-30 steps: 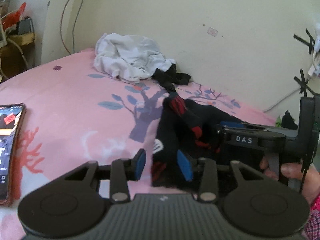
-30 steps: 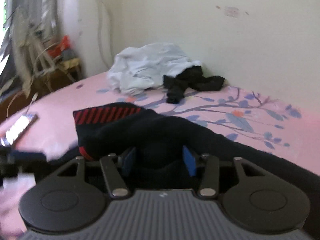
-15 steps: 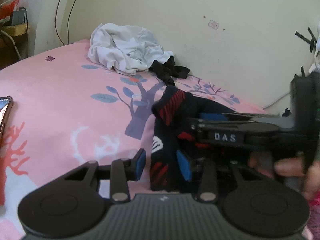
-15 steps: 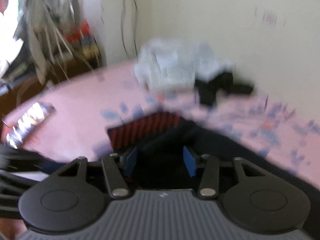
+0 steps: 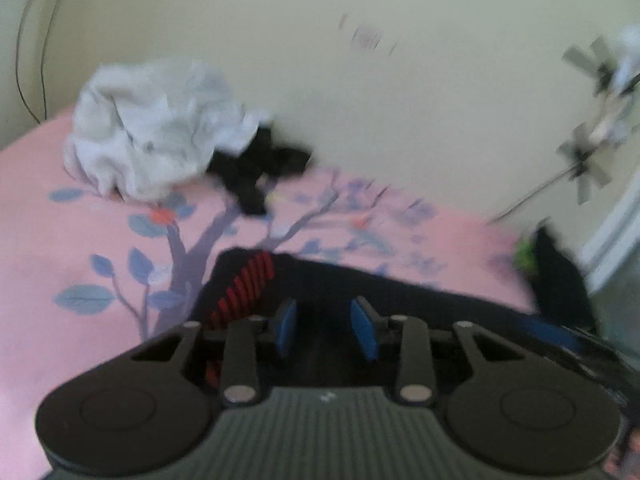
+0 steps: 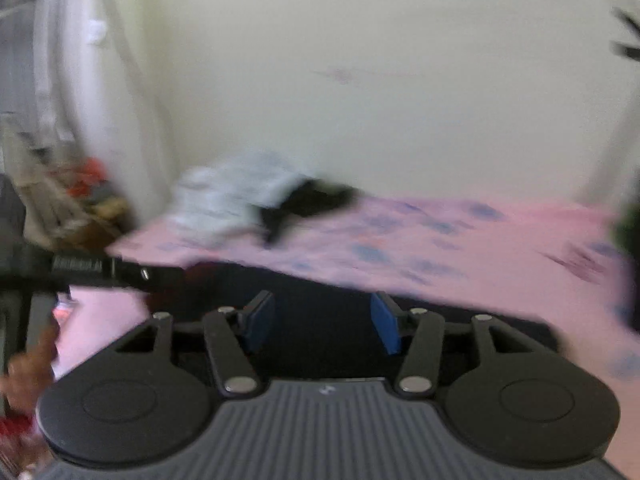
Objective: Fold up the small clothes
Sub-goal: 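Lift the folded sweater with both grippers and fold it over toward the left gripper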
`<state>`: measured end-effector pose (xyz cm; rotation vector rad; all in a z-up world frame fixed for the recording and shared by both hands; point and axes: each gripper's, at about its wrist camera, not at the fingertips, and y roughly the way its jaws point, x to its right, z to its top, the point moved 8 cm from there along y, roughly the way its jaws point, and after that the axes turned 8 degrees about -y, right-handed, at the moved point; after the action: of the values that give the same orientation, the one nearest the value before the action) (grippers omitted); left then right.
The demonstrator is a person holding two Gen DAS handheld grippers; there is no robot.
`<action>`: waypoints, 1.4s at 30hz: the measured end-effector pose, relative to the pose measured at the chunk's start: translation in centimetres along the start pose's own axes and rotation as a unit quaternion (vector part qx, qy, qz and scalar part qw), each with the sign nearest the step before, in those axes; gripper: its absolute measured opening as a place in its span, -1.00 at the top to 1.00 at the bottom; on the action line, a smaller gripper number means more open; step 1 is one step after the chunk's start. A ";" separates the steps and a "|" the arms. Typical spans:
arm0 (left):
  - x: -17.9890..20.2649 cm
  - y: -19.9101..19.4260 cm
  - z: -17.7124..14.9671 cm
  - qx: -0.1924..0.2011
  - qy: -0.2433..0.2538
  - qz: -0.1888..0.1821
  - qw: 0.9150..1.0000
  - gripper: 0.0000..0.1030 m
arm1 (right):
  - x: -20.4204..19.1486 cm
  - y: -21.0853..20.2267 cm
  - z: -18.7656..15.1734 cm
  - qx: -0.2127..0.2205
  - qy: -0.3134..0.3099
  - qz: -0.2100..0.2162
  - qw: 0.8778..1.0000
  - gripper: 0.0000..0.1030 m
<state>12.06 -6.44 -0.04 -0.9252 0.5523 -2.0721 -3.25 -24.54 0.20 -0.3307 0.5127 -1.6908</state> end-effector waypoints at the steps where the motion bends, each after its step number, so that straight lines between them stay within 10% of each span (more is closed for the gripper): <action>1: -0.6 1.5 0.1 -0.004 0.002 0.023 1.000 0.54 | 1.7 -0.1 -1.8 -0.014 0.002 -0.024 1.000 0.44; 7: -0.5 1.0 -0.2 0.007 0.002 0.034 0.999 0.57 | 2.9 -3.8 -3.2 0.031 0.004 -0.015 0.999 0.60; 12: 1.5 -2.4 -1.1 0.023 0.013 0.004 1.000 0.42 | 6.5 -7.7 -2.0 0.095 0.126 0.010 0.987 0.02; 22: 8.3 -2.2 -5.7 -0.068 0.034 -0.159 0.984 0.46 | 9.4 -6.3 -6.9 0.005 0.284 0.068 0.956 -0.18; 25: 8.8 -1.0 -7.0 -0.086 0.048 -0.154 0.983 0.51 | 8.7 -5.5 -6.8 0.004 0.286 0.079 0.955 -0.18; 34: 7.2 0.5 -7.6 -0.100 0.021 -0.141 0.985 0.75 | 5.4 -5.5 -1.2 0.049 0.297 0.179 0.937 0.54; 35: 7.1 0.3 -7.5 -0.100 0.021 -0.142 0.985 0.75 | 4.2 -5.9 0.5 0.059 0.273 0.192 0.941 0.85; 42: 2.5 -5.4 -5.8 -0.027 -0.029 -0.161 0.986 0.75 | -7.0 -1.5 6.6 0.011 0.123 0.245 0.961 0.84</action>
<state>3.94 -4.76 0.76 -1.1651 0.4530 -2.3160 -0.02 -18.44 7.12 0.0303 0.6955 -1.2551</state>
